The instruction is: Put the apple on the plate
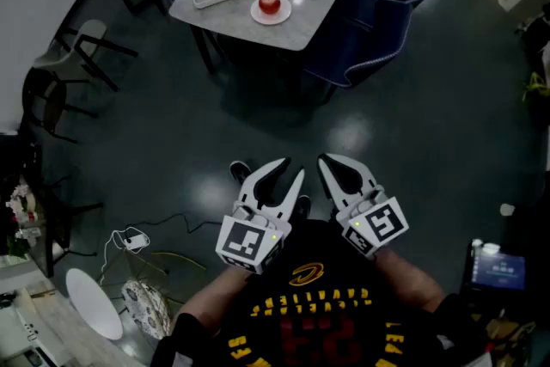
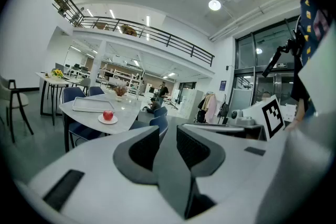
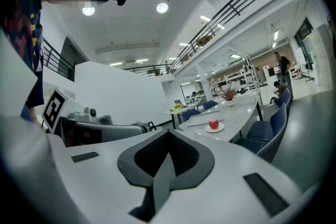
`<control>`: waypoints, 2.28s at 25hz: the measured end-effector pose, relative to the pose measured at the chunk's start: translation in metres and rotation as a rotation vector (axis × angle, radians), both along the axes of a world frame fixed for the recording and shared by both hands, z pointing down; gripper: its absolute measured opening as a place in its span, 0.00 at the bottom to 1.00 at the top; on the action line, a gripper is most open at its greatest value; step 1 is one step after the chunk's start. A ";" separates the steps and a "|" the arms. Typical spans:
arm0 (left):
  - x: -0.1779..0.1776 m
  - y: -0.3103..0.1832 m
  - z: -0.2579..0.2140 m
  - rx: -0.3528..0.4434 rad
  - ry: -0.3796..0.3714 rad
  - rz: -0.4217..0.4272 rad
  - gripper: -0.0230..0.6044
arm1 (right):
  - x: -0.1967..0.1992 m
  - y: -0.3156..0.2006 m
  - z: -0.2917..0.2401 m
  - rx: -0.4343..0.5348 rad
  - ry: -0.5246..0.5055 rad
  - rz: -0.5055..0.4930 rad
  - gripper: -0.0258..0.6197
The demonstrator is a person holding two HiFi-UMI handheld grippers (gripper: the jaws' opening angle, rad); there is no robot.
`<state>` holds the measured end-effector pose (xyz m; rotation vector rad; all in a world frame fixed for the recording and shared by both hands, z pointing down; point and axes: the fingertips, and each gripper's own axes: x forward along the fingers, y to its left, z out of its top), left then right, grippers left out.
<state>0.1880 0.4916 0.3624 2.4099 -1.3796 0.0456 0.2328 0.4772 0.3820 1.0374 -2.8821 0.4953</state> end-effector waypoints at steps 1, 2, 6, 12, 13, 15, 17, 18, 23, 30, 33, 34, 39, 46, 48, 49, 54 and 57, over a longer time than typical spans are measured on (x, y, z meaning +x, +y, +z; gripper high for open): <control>-0.001 0.002 0.004 -0.002 -0.007 0.006 0.21 | -0.001 0.000 -0.001 0.000 0.002 0.000 0.05; -0.001 0.004 0.006 -0.004 -0.012 0.011 0.21 | -0.002 0.001 -0.001 -0.001 0.004 -0.001 0.05; -0.003 0.003 0.006 0.004 -0.006 0.011 0.21 | -0.004 0.000 -0.003 0.000 -0.016 0.003 0.05; -0.009 -0.003 0.006 0.003 -0.003 0.004 0.21 | -0.008 -0.007 -0.005 -0.013 -0.034 0.030 0.05; -0.010 -0.006 0.003 0.005 -0.001 0.003 0.21 | -0.009 -0.009 -0.004 -0.015 -0.031 0.031 0.05; -0.013 -0.010 0.003 0.005 -0.007 0.007 0.21 | -0.011 -0.012 -0.002 -0.019 -0.026 0.035 0.05; -0.016 -0.013 0.008 0.001 -0.010 0.016 0.21 | -0.013 -0.017 0.000 -0.020 -0.023 0.043 0.05; -0.017 -0.016 0.008 -0.004 -0.005 0.018 0.21 | -0.014 -0.020 0.001 -0.020 -0.021 0.048 0.05; -0.025 -0.043 0.006 0.002 0.011 0.041 0.21 | -0.022 -0.043 -0.001 -0.007 -0.006 0.077 0.05; -0.058 -0.098 0.012 -0.016 0.021 0.084 0.21 | -0.056 -0.095 0.009 -0.028 0.007 0.116 0.05; -0.075 -0.124 0.020 -0.015 0.009 0.099 0.21 | -0.069 -0.121 0.014 -0.034 0.002 0.134 0.05; -0.080 -0.132 0.019 -0.015 0.005 0.107 0.21 | -0.075 -0.128 0.012 -0.034 0.001 0.141 0.05; -0.109 -0.170 0.004 -0.015 0.001 0.146 0.21 | -0.108 -0.165 -0.001 -0.041 0.004 0.169 0.05; -0.159 -0.220 0.003 -0.014 0.010 0.160 0.21 | -0.152 -0.211 0.005 -0.062 0.007 0.215 0.05; -0.174 -0.232 0.004 -0.010 0.012 0.169 0.21 | -0.164 -0.224 0.005 -0.065 0.010 0.227 0.05; -0.181 -0.237 0.005 -0.013 0.012 0.174 0.21 | -0.170 -0.230 0.005 -0.066 0.012 0.232 0.05; -0.206 -0.255 0.004 -0.030 0.029 0.183 0.21 | -0.190 -0.246 0.004 -0.083 0.026 0.256 0.05; -0.214 -0.261 0.008 -0.048 0.037 0.186 0.21 | -0.197 -0.252 0.009 -0.101 0.031 0.269 0.05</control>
